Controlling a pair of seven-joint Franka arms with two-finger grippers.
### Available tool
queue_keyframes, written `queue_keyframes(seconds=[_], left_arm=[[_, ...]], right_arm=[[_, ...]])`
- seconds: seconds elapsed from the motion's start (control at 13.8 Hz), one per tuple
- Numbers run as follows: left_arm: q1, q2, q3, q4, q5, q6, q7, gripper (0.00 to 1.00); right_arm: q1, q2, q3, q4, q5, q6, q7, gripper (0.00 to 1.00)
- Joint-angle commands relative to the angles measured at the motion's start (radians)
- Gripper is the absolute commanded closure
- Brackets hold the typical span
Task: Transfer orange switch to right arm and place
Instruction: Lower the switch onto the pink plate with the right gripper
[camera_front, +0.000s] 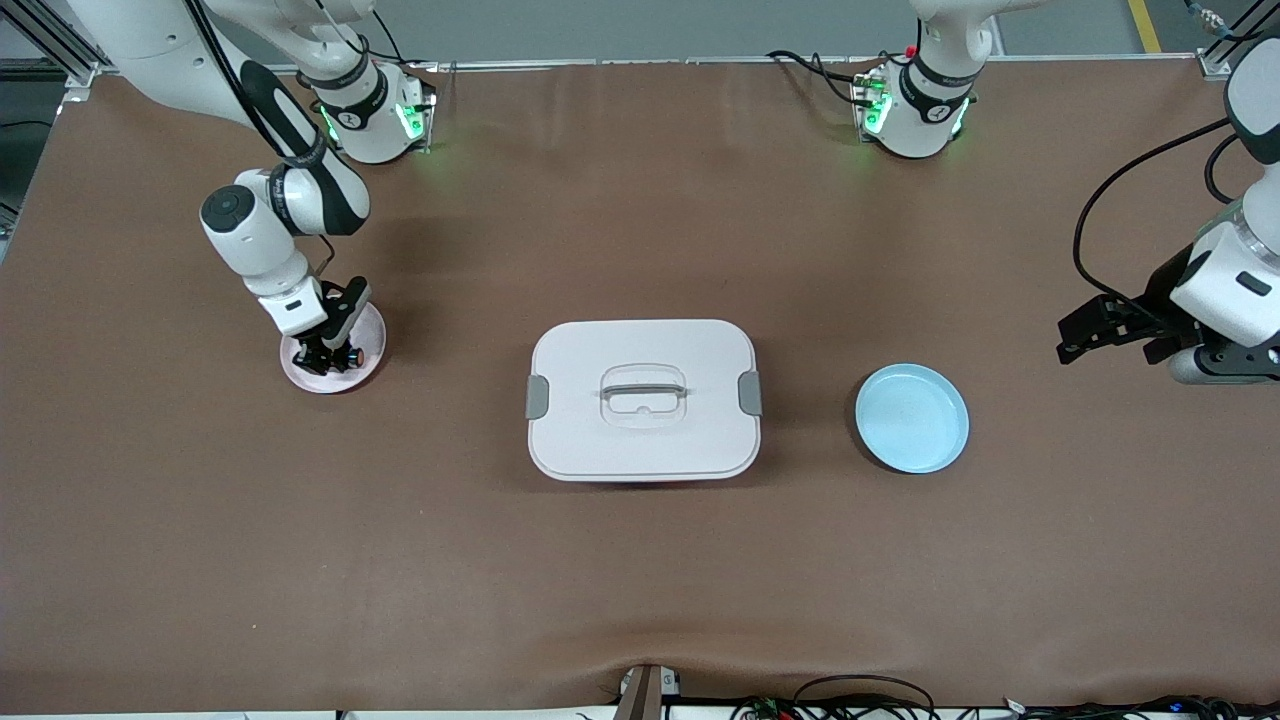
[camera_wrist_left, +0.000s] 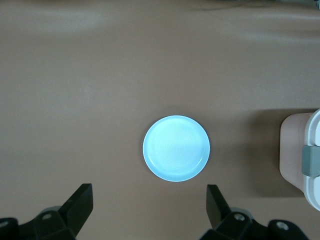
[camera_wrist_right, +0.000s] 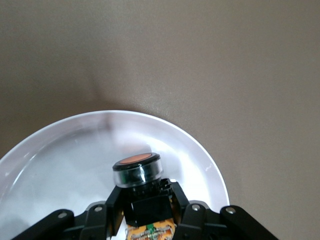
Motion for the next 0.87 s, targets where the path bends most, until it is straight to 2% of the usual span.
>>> queue_keyframes(seconds=[0.0,0.22,0.44,0.8], left_arm=[[0.010,-0.017,-0.004,-0.012,-0.012,0.004,0.007,0.00],[0.010,-0.017,-0.004,-0.012,-0.012,0.004,0.007,0.00],[0.010,-0.017,-0.004,-0.012,-0.012,0.004,0.007,0.00],[0.012,-0.017,-0.003,-0.012,-0.012,0.004,0.007,0.00]], right_arm=[[-0.067,0.064,0.023,0.015,-0.014,0.025,0.012,0.01],[-0.069,0.059,0.048,0.021,-0.014,0.011,0.049,0.00],[-0.067,0.024,0.071,0.049,-0.009,-0.093,0.090,0.00],[-0.061,-0.120,0.077,0.121,0.017,-0.412,0.089,0.00]])
